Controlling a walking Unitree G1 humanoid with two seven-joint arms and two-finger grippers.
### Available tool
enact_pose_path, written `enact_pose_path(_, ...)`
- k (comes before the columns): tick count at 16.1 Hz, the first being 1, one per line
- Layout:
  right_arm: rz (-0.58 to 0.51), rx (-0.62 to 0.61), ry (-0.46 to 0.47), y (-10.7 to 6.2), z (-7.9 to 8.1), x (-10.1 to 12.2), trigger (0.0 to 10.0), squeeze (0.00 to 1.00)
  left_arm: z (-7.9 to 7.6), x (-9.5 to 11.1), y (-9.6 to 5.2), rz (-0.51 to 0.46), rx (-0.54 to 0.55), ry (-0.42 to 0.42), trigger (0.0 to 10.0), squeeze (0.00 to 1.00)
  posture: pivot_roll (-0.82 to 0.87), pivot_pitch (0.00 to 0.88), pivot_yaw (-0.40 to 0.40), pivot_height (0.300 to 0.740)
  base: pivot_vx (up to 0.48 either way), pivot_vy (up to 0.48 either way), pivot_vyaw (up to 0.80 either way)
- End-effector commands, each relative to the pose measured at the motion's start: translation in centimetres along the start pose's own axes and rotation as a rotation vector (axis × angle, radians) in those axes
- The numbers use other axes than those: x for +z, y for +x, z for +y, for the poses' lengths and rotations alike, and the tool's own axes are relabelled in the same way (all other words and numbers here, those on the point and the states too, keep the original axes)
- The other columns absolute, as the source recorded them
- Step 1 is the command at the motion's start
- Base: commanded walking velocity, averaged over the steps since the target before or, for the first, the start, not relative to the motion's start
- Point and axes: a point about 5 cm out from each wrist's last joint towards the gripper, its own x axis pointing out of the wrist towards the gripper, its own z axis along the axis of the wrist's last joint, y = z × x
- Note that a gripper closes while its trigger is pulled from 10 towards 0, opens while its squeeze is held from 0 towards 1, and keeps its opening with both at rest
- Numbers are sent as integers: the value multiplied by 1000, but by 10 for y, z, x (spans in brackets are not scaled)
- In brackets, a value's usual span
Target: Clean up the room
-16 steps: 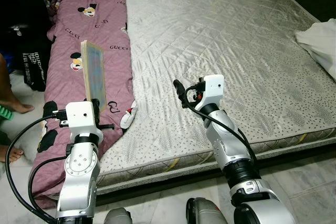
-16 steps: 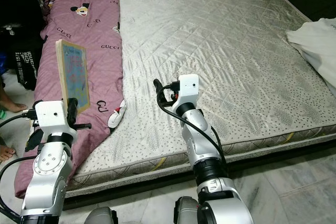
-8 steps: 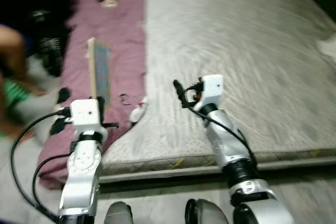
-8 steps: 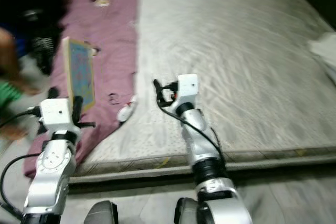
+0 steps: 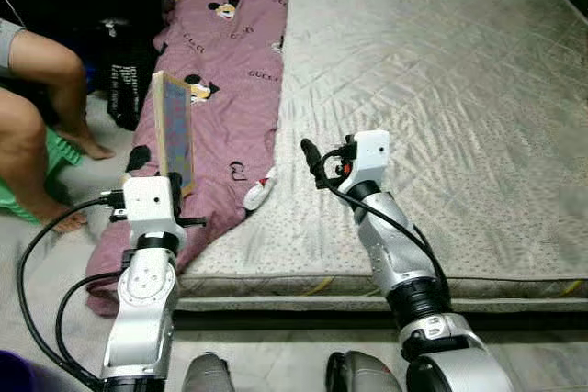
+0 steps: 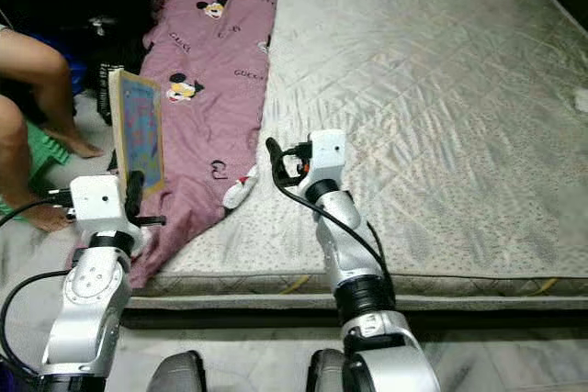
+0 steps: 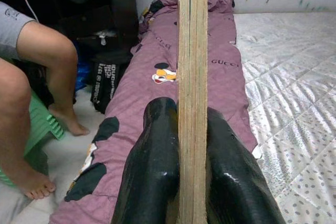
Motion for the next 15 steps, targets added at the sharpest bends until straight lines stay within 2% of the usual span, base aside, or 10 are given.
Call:
enact_pose_path(1,-9,-6,7,0,-3,2,10000,0,-1,8,2,-36,-9,1,10000,0,-41,99,1,740,0,-304,0)
enact_pose_path(15,-6,-7,4,1,-3,3,10000,0,-2,8,4,-30,-1,-16,10000,0,-40,97,-3,740,0,-332,0)
